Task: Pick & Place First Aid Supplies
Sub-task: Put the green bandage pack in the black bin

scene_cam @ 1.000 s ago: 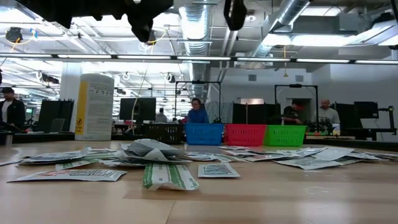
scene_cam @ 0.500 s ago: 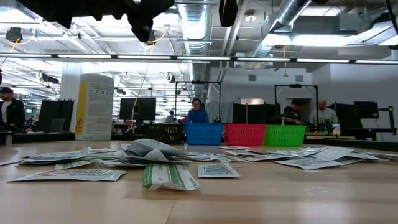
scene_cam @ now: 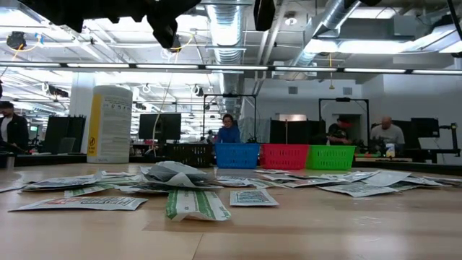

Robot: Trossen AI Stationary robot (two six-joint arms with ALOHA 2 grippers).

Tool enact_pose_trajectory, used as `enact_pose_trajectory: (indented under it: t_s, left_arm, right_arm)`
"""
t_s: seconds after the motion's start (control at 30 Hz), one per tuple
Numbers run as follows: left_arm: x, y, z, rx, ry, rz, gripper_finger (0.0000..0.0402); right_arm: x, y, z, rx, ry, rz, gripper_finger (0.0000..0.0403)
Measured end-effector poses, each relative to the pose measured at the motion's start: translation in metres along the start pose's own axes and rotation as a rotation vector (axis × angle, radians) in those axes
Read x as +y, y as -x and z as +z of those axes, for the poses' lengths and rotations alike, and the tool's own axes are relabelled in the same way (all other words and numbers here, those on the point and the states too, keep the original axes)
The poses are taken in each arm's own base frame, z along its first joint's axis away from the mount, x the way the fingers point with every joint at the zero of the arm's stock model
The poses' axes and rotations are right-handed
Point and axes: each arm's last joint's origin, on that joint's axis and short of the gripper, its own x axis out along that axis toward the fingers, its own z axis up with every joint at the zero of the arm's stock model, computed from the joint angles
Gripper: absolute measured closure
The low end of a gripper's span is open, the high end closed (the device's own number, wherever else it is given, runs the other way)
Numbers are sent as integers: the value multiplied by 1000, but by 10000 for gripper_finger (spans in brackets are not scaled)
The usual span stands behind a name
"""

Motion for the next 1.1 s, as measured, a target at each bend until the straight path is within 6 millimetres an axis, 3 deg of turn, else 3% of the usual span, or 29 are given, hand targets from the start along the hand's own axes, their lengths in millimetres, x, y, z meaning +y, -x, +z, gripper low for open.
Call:
enact_pose_trajectory:
  t_s: [0.47,0.87,1.1]
  left_arm:
    - [-1,0,6,-65,-5,-11,394]
    - [0,0,6,-70,21,14,398]
    - [0,0,6,-71,21,22,398]
  right_arm:
    - [0,0,0,0,6,0,403]
    - [0,0,0,-4,8,0,394]
    - [1,0,0,-4,35,1,326]
